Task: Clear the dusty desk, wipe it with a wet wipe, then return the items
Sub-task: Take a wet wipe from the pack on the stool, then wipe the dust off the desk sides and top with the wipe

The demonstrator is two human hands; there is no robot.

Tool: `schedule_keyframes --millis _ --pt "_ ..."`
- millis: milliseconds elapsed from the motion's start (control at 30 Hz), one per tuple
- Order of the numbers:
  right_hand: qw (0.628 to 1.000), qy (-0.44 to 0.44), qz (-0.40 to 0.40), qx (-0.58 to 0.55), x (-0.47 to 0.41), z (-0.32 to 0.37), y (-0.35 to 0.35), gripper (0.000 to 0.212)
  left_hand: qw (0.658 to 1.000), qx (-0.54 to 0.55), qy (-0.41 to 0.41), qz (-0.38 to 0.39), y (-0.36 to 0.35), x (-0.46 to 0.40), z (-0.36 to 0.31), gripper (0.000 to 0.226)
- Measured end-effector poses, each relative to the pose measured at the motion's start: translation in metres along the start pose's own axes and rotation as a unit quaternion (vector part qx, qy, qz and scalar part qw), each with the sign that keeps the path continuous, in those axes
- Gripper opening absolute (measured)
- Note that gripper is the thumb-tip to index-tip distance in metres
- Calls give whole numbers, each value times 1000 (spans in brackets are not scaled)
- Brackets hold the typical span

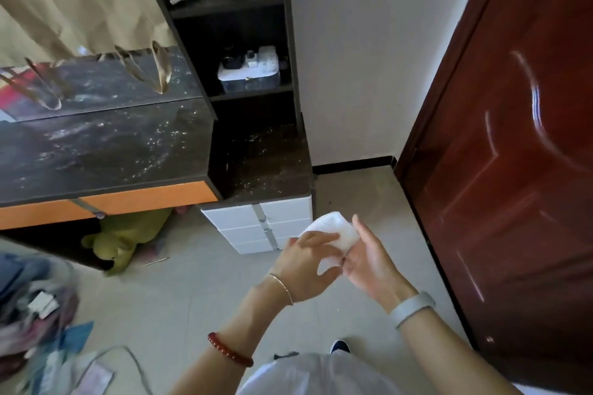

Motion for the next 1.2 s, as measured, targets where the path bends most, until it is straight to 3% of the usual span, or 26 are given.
schedule_keyframes --millis 100,233,333,500,667,767,867,967,1000,1100,1200 --pt "999 -2 -4 47 -32 1 4 28 999 48 25 8 3 -5 22 49" --pt "972 -17 -146 181 -84 -1 23 22 986 114 124 7 10 -19 66 34" --pt "922 2 -225 314 -122 9 28 10 972 121 199 -8 12 -38 116 32" --pt "794 42 -228 561 -197 25 18 30 945 141 294 -15 8 -85 208 35" --pt "718 40 -232 654 -294 23 9 24 929 140 342 -23 6 -137 286 35" --pt "662 127 -239 699 -342 32 -6 16 927 97 361 -25 7 -165 319 39" --pt "631 205 -191 723 -382 30 -9 49 924 56 376 -42 6 -187 345 44" --pt "581 217 -62 782 -409 1 6 58 921 37 385 -55 -6 -204 367 50" --pt "552 205 1 808 -410 -13 15 57 920 33 387 -58 -11 -208 373 51" --pt "415 170 186 874 -394 -52 43 57 914 25 395 -90 -25 -216 390 51" --pt "363 149 261 882 -389 -55 59 60 913 -4 393 -114 -41 -218 401 54"
Point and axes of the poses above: each hand's wrist, its own x-axis away from the middle knuckle, its own y-axis out of the back of the hand, z = x × y, the point moved 5 cm from there along -x, towards the middle knuckle, and after that the axes turned 3 degrees about y, right-handed, at the moved point
